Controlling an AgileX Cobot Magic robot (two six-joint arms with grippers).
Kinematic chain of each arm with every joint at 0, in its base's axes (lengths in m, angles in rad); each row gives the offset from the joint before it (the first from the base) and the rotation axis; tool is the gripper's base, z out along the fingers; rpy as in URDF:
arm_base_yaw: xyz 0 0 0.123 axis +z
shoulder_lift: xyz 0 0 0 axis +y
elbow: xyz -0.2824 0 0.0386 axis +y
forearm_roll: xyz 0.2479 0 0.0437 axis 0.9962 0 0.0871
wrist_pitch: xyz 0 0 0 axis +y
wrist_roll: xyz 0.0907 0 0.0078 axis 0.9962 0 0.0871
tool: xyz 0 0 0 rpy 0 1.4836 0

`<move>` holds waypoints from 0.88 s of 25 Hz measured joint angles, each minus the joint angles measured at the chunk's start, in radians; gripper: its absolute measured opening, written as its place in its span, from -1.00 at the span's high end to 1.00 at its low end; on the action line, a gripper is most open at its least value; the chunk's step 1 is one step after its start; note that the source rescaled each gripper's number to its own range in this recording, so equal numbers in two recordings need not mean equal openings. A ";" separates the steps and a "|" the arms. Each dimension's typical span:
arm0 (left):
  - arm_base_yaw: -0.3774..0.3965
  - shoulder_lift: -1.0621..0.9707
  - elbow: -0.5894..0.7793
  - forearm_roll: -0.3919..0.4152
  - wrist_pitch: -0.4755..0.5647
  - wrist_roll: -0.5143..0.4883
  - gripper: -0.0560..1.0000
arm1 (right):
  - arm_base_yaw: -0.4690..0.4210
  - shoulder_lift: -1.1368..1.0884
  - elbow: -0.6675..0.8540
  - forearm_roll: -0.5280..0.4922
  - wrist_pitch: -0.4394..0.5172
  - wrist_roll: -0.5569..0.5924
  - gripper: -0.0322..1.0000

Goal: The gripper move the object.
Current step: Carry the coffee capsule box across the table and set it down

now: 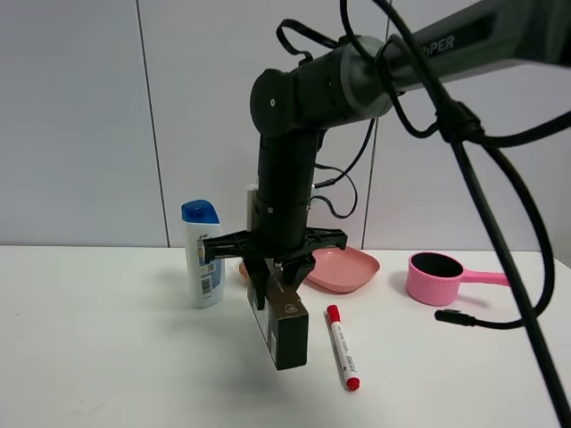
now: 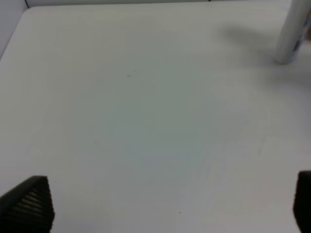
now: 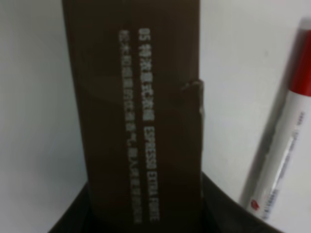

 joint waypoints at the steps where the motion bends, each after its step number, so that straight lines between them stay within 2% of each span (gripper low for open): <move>1: 0.000 0.000 0.000 0.000 0.000 0.000 -1.00 | 0.000 0.009 0.000 -0.003 -0.003 0.001 0.90; 9: 0.000 0.000 0.000 0.000 0.000 0.000 -1.00 | 0.001 0.042 0.000 -0.051 -0.032 0.008 0.90; 19: 0.000 0.000 0.000 0.000 0.000 0.000 -1.00 | 0.001 0.071 0.000 -0.058 -0.051 0.004 0.90; 22: 0.000 0.000 0.000 0.000 0.000 0.000 -1.00 | 0.001 0.071 0.000 -0.068 -0.039 -0.054 0.90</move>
